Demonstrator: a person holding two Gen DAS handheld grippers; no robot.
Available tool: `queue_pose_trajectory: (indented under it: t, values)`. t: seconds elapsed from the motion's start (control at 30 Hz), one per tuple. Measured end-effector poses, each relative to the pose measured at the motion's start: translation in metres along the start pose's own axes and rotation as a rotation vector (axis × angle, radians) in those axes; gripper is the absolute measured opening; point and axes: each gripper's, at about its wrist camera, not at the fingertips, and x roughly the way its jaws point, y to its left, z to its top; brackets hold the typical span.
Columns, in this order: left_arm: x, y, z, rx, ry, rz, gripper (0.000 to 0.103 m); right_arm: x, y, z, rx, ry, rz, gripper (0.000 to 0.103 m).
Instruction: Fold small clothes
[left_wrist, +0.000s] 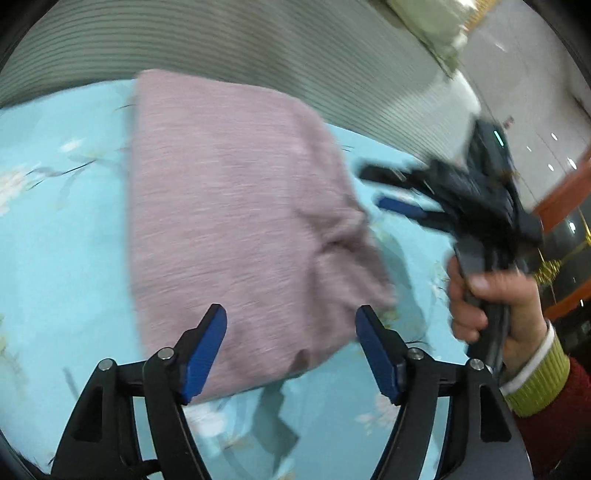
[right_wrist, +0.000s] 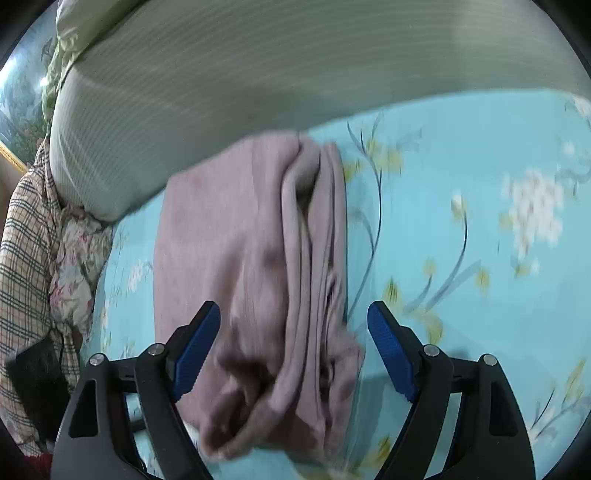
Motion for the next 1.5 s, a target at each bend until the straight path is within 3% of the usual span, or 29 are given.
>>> queue_pose_trajectory:
  t: [0.17, 0.33, 0.53, 0.6, 0.67, 0.7, 0.73, 0.83, 0.9, 0.97, 1.17, 1.33, 1.5]
  values:
    - [-0.011, 0.059, 0.009, -0.135, -0.013, 0.053, 0.076, 0.007, -0.003, -0.001, 0.010, 0.023, 0.035, 0.083]
    - [-0.018, 0.088, 0.013, -0.248, -0.037, 0.015, 0.076, 0.019, -0.008, 0.013, 0.015, 0.041, 0.065, 0.085]
    - [0.013, 0.101, 0.036, -0.267, -0.020, -0.011, 0.076, 0.043, -0.016, 0.028, 0.022, 0.068, 0.105, 0.085]
    - [0.027, 0.108, 0.047, -0.277, -0.006, -0.042, 0.080, 0.048, -0.016, 0.031, 0.014, 0.070, 0.135, 0.086]
    - [0.049, 0.118, 0.052, -0.302, 0.038, -0.054, 0.080, 0.051, -0.016, 0.033, 0.018, 0.072, 0.132, 0.075]
    - [0.052, 0.118, 0.051, -0.308, 0.042, -0.064, 0.079, 0.053, -0.016, 0.033, 0.026, 0.083, 0.125, 0.051]
    - [0.055, 0.120, 0.053, -0.309, 0.026, -0.078, 0.079, 0.054, -0.017, 0.032, 0.045, 0.090, 0.133, 0.043]
    - [0.055, 0.115, 0.058, -0.263, 0.019, -0.086, 0.053, 0.044, -0.013, 0.031, 0.038, 0.068, 0.135, 0.033]
    - [0.045, 0.111, 0.058, -0.242, 0.003, -0.102, 0.036, 0.035, -0.001, 0.027, 0.022, 0.052, 0.154, 0.032]
    - [0.034, 0.107, 0.056, -0.224, -0.012, -0.112, 0.034, 0.027, 0.014, 0.021, -0.008, 0.046, 0.179, 0.031]
    - [-0.037, 0.108, 0.030, -0.183, -0.091, -0.091, 0.032, 0.027, 0.083, -0.011, -0.125, 0.075, 0.284, 0.030]
    - [-0.104, 0.143, -0.013, -0.237, -0.150, -0.023, 0.032, 0.051, 0.141, -0.034, -0.204, 0.126, 0.372, 0.030]
    - [-0.147, 0.183, -0.045, -0.294, -0.179, 0.044, 0.032, 0.084, 0.172, -0.051, -0.234, 0.188, 0.379, 0.030]
